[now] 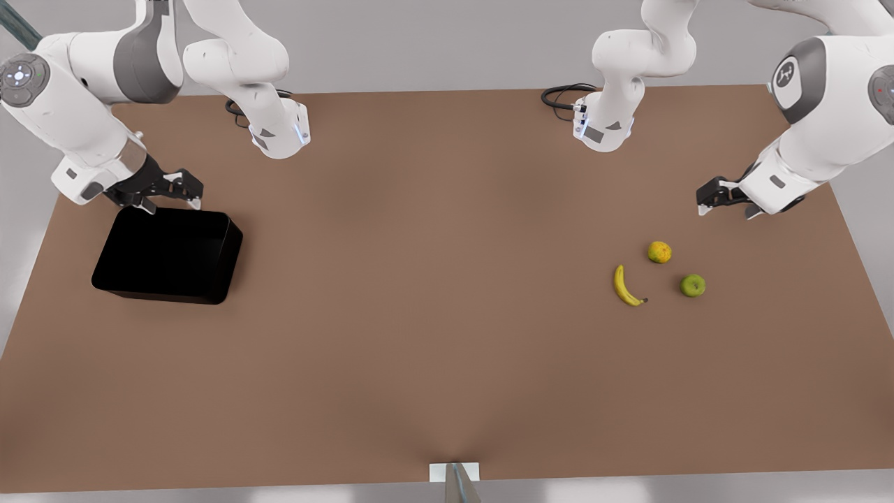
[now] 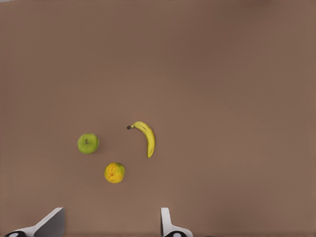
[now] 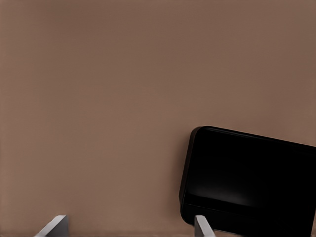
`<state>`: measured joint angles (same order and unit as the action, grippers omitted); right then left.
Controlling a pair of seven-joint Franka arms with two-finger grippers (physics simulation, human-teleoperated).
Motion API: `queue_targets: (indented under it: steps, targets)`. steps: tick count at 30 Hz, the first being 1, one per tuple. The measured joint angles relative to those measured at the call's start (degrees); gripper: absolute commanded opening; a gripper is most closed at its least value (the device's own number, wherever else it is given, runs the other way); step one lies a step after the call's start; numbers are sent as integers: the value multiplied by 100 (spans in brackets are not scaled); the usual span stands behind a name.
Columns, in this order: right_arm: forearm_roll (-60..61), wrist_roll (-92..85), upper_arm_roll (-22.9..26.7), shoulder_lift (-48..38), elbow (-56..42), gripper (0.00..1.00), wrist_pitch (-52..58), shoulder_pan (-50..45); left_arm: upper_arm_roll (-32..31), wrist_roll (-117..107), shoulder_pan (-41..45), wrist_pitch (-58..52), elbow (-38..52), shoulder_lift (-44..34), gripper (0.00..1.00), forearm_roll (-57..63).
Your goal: Place the storage box in the middle with the right arm, and place the apple in the storage box with the left arm
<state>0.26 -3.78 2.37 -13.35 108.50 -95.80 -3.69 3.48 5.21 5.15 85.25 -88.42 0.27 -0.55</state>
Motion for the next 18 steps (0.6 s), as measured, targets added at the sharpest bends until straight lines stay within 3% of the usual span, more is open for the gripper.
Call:
queue_targets:
  steps: [6, 9, 13, 18]
  targets:
    - [9, -34, 281, -21, 107, 100, -39, -1, 153, -556, 182, -83, 9, 418, 100, 1]
    - [-34, -1500, 1604, 157, 100, 100, -72, 296, 680, -2967, -80, -11, 17, 1324, 100, -362]
    - [-186, -3158, 1674, 935, 110, 100, -478, 1792, 896, -5951, -671, 753, -14, 2140, 100, -1828]
    - [-177, -3517, 1678, 2029, 154, 100, -1153, 2659, 1004, -6935, -869, 1225, -912, 2356, 100, -3955]
